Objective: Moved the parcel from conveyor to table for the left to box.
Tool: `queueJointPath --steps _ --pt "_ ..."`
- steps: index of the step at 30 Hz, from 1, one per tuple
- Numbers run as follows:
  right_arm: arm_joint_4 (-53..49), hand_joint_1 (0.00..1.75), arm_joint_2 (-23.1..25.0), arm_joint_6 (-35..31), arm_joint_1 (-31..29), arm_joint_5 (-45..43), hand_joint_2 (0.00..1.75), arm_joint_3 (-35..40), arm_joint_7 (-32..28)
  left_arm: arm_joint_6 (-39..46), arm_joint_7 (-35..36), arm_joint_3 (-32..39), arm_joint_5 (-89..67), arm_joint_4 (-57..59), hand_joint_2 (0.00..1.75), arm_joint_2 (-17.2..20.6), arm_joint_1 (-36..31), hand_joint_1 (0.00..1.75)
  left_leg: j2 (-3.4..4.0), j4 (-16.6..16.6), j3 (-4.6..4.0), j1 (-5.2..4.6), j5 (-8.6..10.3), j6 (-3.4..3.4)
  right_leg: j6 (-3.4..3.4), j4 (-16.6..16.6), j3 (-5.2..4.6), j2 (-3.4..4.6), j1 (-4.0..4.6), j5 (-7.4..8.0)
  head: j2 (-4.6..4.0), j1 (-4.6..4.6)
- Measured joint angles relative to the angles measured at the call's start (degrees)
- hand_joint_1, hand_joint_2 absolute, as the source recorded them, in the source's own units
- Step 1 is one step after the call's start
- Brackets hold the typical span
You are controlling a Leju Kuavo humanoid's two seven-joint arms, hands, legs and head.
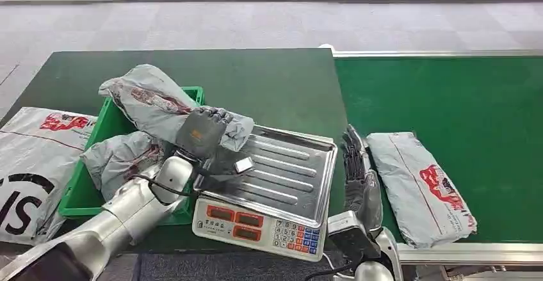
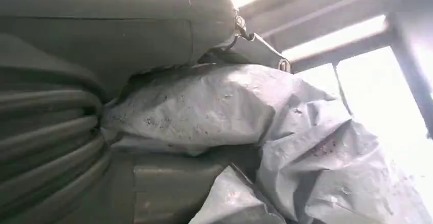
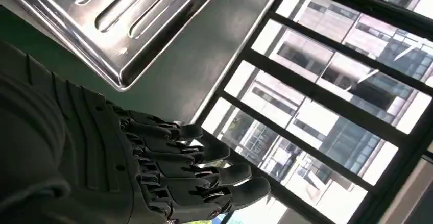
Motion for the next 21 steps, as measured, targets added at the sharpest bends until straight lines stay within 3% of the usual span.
queueJointPath --steps 7,21 --pt "0.2 0.00 0.0 -0.2 0.0 0.0 0.00 -0.1 0.2 -0.9 -0.3 6.9 0.0 8.1 1.75 -0.5 -1.2 1.75 0.03 0.0 -0.02 0.02 0.03 -0.05 -0.05 0.0 -0.04 0.05 0.02 0.03 0.00 0.00" --pt "1.2 0.00 -0.7 -1.2 0.8 -1.6 0.00 -0.1 -0.4 -1.8 1.1 13.7 0.0 8.0 1.75 4.1 -3.5 1.75 0.07 0.0 -0.03 0.02 0.04 -0.06 -0.05 0.0 -0.08 0.09 0.02 0.03 0.00 0.00"
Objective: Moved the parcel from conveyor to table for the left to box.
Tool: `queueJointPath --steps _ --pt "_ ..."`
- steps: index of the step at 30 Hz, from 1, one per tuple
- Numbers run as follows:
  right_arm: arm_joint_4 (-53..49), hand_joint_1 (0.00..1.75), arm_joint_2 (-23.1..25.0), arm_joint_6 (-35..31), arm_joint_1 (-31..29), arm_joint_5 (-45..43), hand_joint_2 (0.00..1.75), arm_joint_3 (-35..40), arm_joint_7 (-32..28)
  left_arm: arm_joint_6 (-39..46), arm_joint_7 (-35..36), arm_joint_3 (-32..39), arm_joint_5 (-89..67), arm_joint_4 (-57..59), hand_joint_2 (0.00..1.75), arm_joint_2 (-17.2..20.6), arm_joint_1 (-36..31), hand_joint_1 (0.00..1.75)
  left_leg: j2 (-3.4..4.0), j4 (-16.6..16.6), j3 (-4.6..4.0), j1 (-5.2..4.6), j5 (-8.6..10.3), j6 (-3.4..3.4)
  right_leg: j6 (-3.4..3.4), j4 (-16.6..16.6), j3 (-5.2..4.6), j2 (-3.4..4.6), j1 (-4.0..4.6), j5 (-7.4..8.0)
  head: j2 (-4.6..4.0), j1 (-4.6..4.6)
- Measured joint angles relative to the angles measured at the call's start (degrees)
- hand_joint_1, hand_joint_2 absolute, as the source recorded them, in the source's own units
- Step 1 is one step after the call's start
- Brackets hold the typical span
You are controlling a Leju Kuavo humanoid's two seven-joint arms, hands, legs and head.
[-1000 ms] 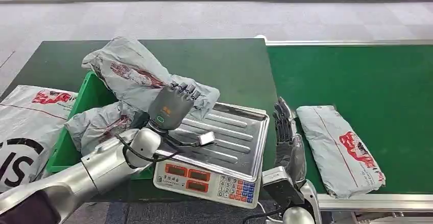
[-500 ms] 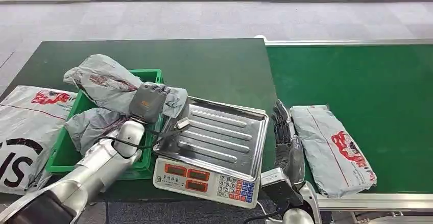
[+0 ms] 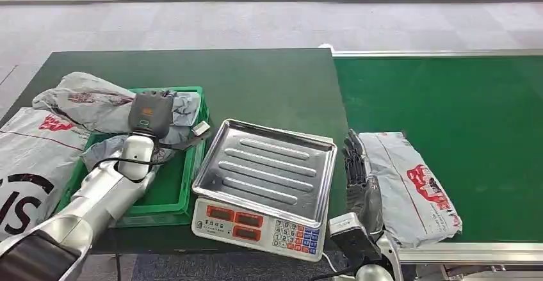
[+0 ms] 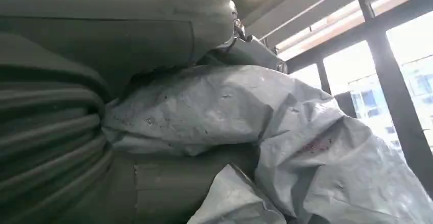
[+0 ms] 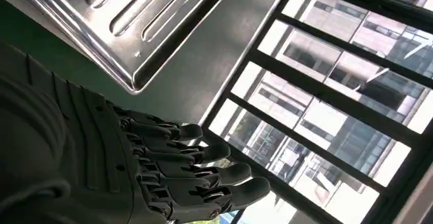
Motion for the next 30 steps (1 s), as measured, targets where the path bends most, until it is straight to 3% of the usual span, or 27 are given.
queueJointPath --steps 8,9,10,11,15,18,22,25,30 --pt "0.8 0.00 -0.6 -0.3 0.0 -0.4 0.00 0.0 -0.1 -1.1 -3.5 6.0 0.0 -3.5 1.75 1.3 -0.1 1.73 -0.04 0.0 -0.03 0.00 0.00 0.00 0.00 0.0 -0.01 -0.01 0.00 0.00 0.00 0.00" --pt "0.8 0.00 -0.6 -0.3 0.0 -0.4 0.00 0.0 -0.1 -1.1 -3.5 6.3 0.0 -3.7 1.75 1.4 -0.1 0.00 -0.03 0.0 -0.04 0.00 0.00 0.00 0.00 0.0 -0.01 -0.01 0.00 0.00 0.00 0.00" --pt "0.9 0.00 -0.7 -0.3 0.0 -0.4 0.00 0.0 -0.1 -1.1 -3.5 6.5 0.0 -3.9 1.75 1.4 -0.1 0.00 -0.03 0.0 -0.04 0.00 0.00 0.00 0.00 0.0 -0.01 -0.01 -0.01 0.00 0.00 0.00" --pt "0.9 0.00 -0.7 -0.3 0.0 -0.4 0.00 0.0 -0.1 -1.2 -3.7 6.8 0.0 -4.1 0.00 1.4 0.0 0.00 -0.03 0.0 -0.04 0.00 0.00 0.00 0.00 0.0 -0.02 -0.01 -0.01 0.00 0.00 0.00" --pt "0.9 0.00 -1.0 -1.8 0.1 -0.9 0.00 0.0 0.0 -0.8 -8.4 11.8 0.0 -7.9 0.00 0.1 3.2 0.00 0.02 0.0 -0.02 -0.03 -0.01 0.01 0.00 0.0 -0.05 0.02 -0.03 0.00 0.00 0.00" --pt "0.7 0.00 -1.2 -3.4 0.9 -0.8 0.00 0.0 0.5 -2.2 -15.9 19.7 3.4 -15.2 0.00 -3.2 9.5 0.00 -0.01 0.0 -0.05 -0.07 -0.03 0.03 0.00 0.0 -0.06 0.02 -0.06 -0.02 0.00 0.00" --pt "-1.3 0.00 -1.8 -4.4 2.3 0.8 0.00 -0.1 1.6 -11.0 -30.2 28.2 35.0 -29.3 0.00 -7.9 20.5 0.00 0.26 0.0 -0.07 -0.12 -0.25 0.09 0.01 0.0 -0.15 0.28 -0.11 -0.03 0.00 0.02" --pt "-3.0 0.00 -2.0 -4.0 3.3 1.8 0.00 -1.2 2.6 -16.5 -34.0 32.2 55.8 -37.3 0.00 -10.7 28.4 0.00 0.40 0.0 -0.04 -0.15 -0.32 0.11 0.06 0.0 -0.20 0.38 -0.13 -0.09 0.00 0.00" --pt "-5.2 0.00 -2.1 -3.8 4.8 1.6 0.00 -2.6 3.4 -13.0 -36.8 35.5 61.6 -43.0 0.00 -13.8 36.6 0.00 0.26 0.0 -0.08 -0.13 -0.31 0.11 0.02 0.0 -0.17 0.23 -0.11 -0.18 0.00 0.00"
